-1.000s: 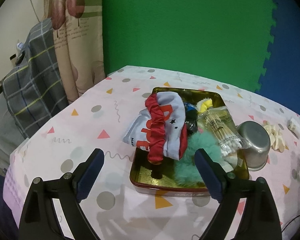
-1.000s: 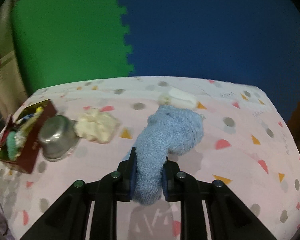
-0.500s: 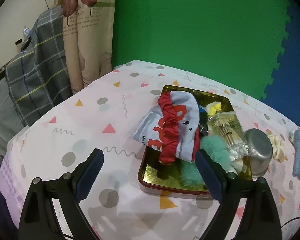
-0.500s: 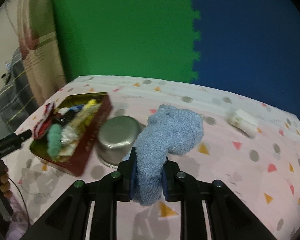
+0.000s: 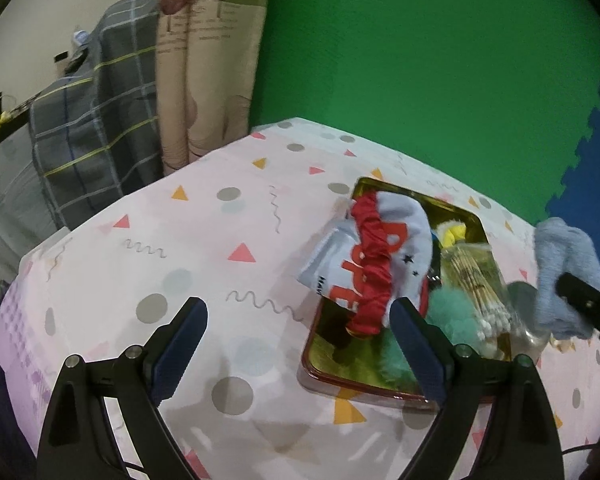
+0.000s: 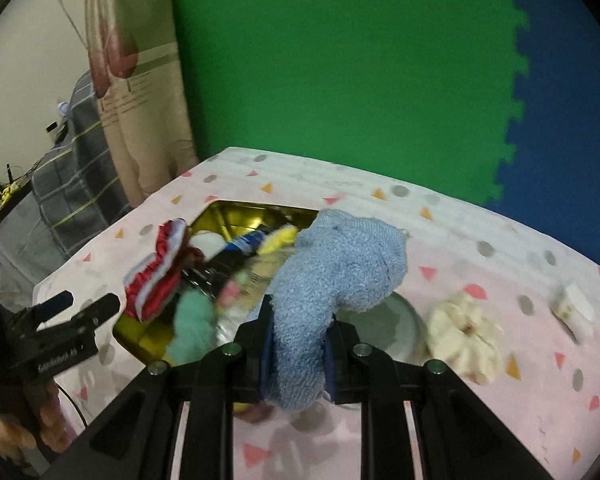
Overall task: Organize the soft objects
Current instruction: 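Carry the blue fuzzy towel into the gold tin and open the right gripper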
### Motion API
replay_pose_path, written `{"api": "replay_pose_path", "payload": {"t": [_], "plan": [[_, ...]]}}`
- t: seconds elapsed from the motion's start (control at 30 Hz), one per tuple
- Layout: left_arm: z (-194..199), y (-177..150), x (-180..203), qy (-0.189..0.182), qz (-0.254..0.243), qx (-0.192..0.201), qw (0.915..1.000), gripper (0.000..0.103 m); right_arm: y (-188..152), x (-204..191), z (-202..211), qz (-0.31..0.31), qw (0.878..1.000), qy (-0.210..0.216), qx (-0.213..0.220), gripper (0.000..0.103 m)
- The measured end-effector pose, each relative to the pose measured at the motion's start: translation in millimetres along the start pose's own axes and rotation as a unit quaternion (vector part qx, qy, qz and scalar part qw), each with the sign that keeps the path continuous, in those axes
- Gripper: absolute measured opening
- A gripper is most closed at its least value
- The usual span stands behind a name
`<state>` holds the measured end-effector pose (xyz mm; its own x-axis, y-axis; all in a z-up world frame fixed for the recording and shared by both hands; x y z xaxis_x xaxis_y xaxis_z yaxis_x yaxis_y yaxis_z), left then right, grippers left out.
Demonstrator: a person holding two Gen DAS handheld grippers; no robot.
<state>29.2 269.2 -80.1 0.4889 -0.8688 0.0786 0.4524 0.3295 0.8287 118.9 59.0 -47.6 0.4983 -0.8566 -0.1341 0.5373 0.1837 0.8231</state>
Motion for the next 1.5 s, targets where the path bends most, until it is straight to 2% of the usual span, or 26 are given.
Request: {"api": "replay_pose_path", "payload": {"t": [0.2,0.37,0.77,0.87,0.93,1.0,1.33,1.5], "plan": [[0,3,-11,0.016,0.023,0.006,0.9996,0.091,13,-27,-32,0.015,1.0,0.021,-0.009,0.02],[1,4,-8,0.015,0.018,0.011,0.9997,0.091,21,-43,-62,0.023,0.999,0.031,-0.024,0.02],[-3,1,-5,0.007,0.021,-0.001,0.9998,0.091,10,-54,-106,0.015,0.998,0.037,-0.054,0.025],[-4,0,-3,0.006,0.016,-0.001,0.9999,0.091,8,-52,-106,0.014,0.998,0.031,-0.055,0.033],[-3,0,-2,0.005,0.014,0.0,0.9999,0.091,10,-52,-103,0.021,0.998,0.026,-0.05,0.053],[-3,0,-1,0.005,0.015,0.0,0.9999,0.091,12,-52,-97,0.026,0.998,0.027,-0.043,0.059],[-2,-1,2,0.005,0.003,0.004,1.0,0.091,12,-46,-59,0.025,0.999,0.026,-0.02,0.06],[0,0,5,0.006,-0.007,0.008,0.9999,0.091,4,-31,-35,0.022,0.999,0.018,-0.015,0.06]]}}
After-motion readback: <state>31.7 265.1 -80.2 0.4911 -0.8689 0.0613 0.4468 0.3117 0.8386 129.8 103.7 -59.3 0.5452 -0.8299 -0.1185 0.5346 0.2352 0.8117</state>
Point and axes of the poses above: each gripper's, at about its wrist camera, not at the fingertips, and z roughly against the way its jaws point, x to its right, y to its top, the point moved 7 cm from there along -z, roughly the way its jaws point, and after that the axes turned 10 degrees about x, right-handed, at the moved point
